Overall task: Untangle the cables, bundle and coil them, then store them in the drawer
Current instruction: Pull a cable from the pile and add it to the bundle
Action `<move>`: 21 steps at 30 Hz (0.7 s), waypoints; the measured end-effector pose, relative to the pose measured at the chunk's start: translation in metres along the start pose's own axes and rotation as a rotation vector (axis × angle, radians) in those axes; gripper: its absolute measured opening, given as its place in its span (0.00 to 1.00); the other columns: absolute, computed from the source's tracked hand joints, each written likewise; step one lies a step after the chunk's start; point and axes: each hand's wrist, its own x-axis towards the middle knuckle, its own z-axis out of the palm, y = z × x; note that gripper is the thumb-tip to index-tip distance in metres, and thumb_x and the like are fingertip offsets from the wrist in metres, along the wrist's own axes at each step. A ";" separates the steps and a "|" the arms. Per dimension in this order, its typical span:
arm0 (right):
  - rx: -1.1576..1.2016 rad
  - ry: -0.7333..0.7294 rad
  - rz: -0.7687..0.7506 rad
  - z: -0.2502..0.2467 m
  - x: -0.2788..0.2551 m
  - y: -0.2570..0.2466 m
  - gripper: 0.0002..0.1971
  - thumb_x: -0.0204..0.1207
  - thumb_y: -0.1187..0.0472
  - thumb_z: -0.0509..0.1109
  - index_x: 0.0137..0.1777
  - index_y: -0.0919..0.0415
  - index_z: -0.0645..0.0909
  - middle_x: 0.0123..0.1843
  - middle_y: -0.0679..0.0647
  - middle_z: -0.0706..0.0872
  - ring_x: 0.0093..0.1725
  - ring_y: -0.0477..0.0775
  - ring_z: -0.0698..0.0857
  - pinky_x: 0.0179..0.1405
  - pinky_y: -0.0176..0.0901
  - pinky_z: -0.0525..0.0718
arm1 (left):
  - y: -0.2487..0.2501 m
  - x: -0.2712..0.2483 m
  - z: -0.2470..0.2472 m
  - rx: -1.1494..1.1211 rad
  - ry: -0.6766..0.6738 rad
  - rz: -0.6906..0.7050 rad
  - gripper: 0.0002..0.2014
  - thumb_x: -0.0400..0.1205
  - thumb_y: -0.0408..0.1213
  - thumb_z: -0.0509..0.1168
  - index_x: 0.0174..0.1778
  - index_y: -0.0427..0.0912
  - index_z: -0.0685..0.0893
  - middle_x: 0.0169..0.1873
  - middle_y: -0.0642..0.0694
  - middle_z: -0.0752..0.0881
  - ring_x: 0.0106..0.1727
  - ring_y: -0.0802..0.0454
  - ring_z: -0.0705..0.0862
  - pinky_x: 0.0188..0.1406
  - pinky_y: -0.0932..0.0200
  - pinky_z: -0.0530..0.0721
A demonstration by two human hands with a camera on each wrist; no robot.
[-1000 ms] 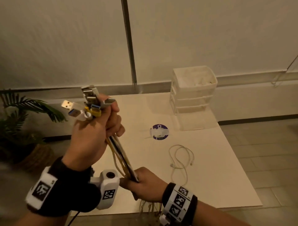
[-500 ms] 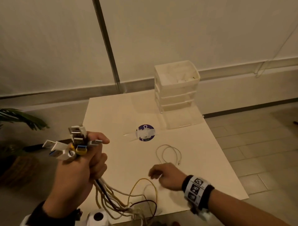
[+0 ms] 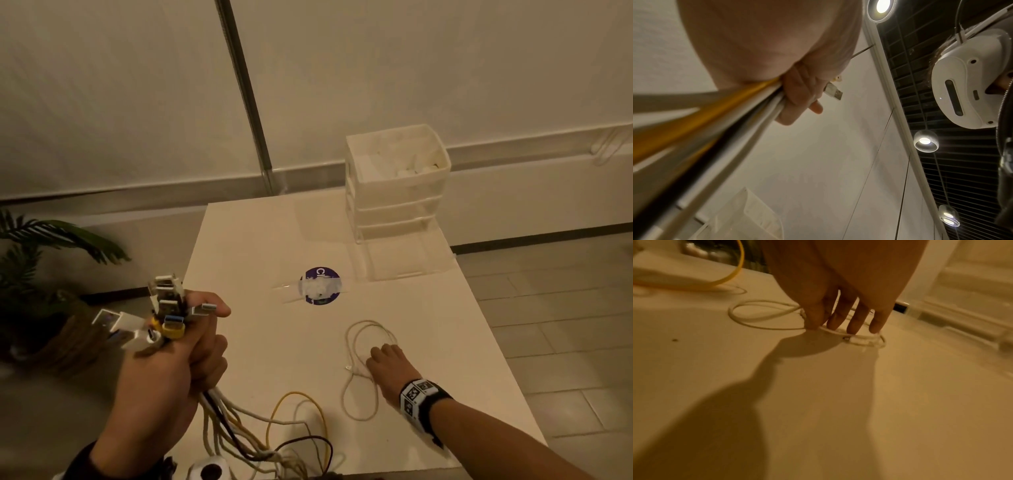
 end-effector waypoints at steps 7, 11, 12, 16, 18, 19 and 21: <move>-0.002 -0.234 -0.009 -0.121 0.004 0.006 0.22 0.81 0.53 0.62 0.71 0.63 0.71 0.70 0.63 0.76 0.67 0.65 0.79 0.61 0.53 0.78 | 0.001 0.012 0.006 -0.008 -0.018 -0.033 0.09 0.74 0.44 0.70 0.43 0.43 0.89 0.21 0.49 0.62 0.17 0.59 0.59 0.14 0.68 0.59; 0.285 -0.136 0.031 -0.199 -0.008 0.008 0.13 0.77 0.52 0.68 0.45 0.64 0.85 0.39 0.55 0.83 0.37 0.54 0.81 0.37 0.44 0.81 | -0.001 0.021 0.014 0.015 -0.010 -0.066 0.15 0.83 0.35 0.58 0.53 0.46 0.90 0.24 0.47 0.58 0.20 0.57 0.57 0.16 0.65 0.58; 0.492 -0.121 0.010 -0.211 -0.015 0.006 0.13 0.78 0.54 0.66 0.38 0.63 0.83 0.32 0.53 0.79 0.29 0.51 0.76 0.29 0.41 0.76 | 0.000 0.023 0.016 0.005 -0.012 -0.076 0.15 0.83 0.37 0.58 0.55 0.47 0.90 0.25 0.46 0.57 0.21 0.56 0.56 0.17 0.65 0.57; 1.469 0.040 -0.229 -0.238 -0.065 -0.021 0.11 0.84 0.63 0.59 0.46 0.68 0.79 0.28 0.56 0.72 0.23 0.50 0.65 0.25 0.43 0.62 | 0.001 0.033 0.021 -0.080 -0.019 -0.130 0.18 0.78 0.45 0.61 0.59 0.47 0.89 0.27 0.45 0.54 0.24 0.54 0.52 0.20 0.62 0.51; 1.662 0.157 -0.358 -0.240 -0.088 -0.047 0.12 0.85 0.62 0.58 0.50 0.69 0.80 0.30 0.59 0.76 0.23 0.51 0.66 0.26 0.44 0.65 | -0.001 0.037 0.022 -0.128 -0.006 -0.160 0.19 0.78 0.46 0.61 0.60 0.46 0.89 0.28 0.46 0.54 0.24 0.55 0.51 0.18 0.64 0.52; 1.677 0.231 -0.395 -0.240 -0.098 -0.062 0.12 0.85 0.62 0.58 0.51 0.67 0.82 0.31 0.59 0.77 0.23 0.52 0.67 0.26 0.44 0.66 | -0.001 0.039 0.024 -0.142 -0.004 -0.169 0.19 0.78 0.45 0.61 0.60 0.45 0.89 0.27 0.46 0.54 0.24 0.55 0.52 0.18 0.64 0.53; 1.633 0.380 -0.417 -0.238 -0.110 -0.089 0.11 0.84 0.62 0.60 0.51 0.59 0.85 0.29 0.57 0.78 0.23 0.51 0.67 0.24 0.42 0.67 | -0.003 0.041 0.028 -0.163 -0.011 -0.182 0.18 0.78 0.42 0.61 0.61 0.44 0.88 0.27 0.46 0.54 0.24 0.55 0.51 0.19 0.63 0.51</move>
